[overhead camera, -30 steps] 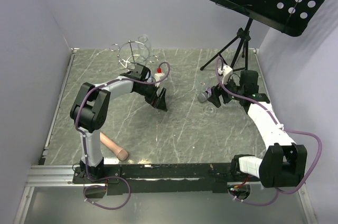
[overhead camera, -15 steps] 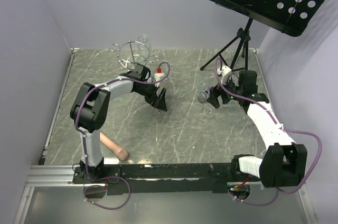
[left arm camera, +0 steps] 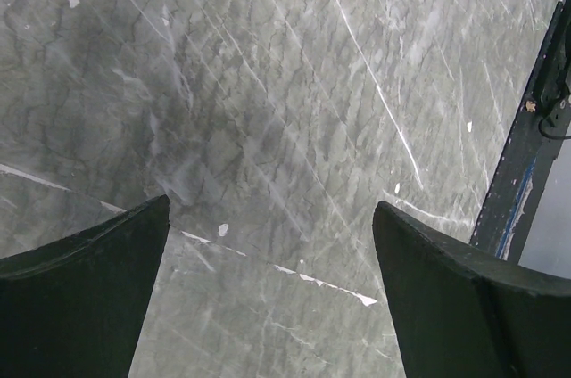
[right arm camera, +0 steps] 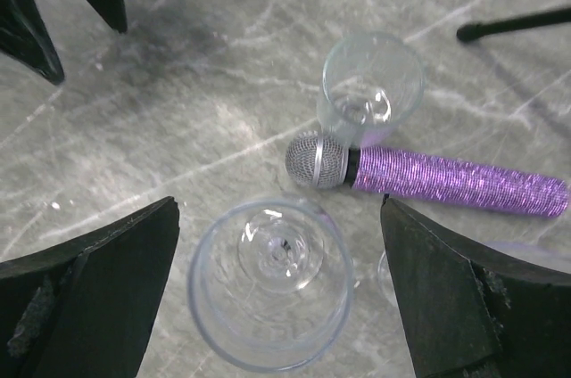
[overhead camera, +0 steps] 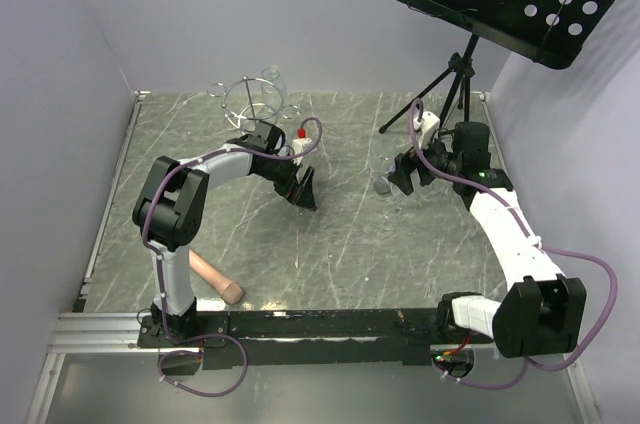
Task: Take the wine glass off the wine glass rack
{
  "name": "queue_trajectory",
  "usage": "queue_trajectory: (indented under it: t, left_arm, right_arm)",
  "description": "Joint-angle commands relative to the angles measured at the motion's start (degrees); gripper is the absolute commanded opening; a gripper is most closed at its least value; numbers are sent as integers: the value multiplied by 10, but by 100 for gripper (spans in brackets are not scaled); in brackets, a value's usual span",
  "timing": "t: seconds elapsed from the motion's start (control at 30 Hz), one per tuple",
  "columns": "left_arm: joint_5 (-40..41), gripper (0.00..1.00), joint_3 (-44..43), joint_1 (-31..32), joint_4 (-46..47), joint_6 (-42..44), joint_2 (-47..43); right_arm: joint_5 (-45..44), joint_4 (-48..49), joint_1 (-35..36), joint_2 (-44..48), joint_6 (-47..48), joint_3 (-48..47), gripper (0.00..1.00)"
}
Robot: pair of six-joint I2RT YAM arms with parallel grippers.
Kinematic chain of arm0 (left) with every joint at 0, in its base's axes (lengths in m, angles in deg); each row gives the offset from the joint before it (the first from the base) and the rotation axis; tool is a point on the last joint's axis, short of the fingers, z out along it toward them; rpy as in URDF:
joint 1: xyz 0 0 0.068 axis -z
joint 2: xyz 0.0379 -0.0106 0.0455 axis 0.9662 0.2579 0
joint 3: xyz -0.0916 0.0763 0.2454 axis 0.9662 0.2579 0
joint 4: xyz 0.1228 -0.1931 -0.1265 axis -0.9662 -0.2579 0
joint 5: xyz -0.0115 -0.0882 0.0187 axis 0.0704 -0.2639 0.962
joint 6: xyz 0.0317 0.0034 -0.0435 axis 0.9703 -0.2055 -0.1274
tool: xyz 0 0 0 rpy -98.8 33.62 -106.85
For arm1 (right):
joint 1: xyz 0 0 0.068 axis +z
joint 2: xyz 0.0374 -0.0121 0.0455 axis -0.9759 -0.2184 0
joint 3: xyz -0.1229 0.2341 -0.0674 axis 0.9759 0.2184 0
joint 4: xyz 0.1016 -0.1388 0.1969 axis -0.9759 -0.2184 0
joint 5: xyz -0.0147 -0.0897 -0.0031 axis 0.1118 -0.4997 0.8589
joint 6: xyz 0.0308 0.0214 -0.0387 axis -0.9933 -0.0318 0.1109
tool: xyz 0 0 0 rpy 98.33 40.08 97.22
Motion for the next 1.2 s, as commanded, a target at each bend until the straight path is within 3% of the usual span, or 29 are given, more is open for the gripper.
queue_trajectory:
  t: [0.0, 0.33, 0.63, 0.7, 0.97, 1.17]
  left_arm:
    - [-14, 100, -6, 0, 10, 36, -34]
    - [-1, 100, -47, 32, -13, 179, -48]
    - [21, 100, -46, 57, -15, 233, -47]
    - [42, 100, -40, 59, -40, 280, -55]
    - [73, 100, 37, 17, -73, 404, -180]
    - [64, 100, 67, -21, -134, 414, -272]
  right_arm:
    - [4, 3, 15, 24, -38, -50, 100]
    - [-43, 77, 24, -15, -155, -95, 100]
    - [-75, 109, 56, -70, -161, -154, 100]
    - [-99, 112, 67, -80, -158, -167, 100]
    - [-121, 119, 93, -149, -215, -230, 100]
    - [-141, 138, 128, -188, -244, -255, 100]
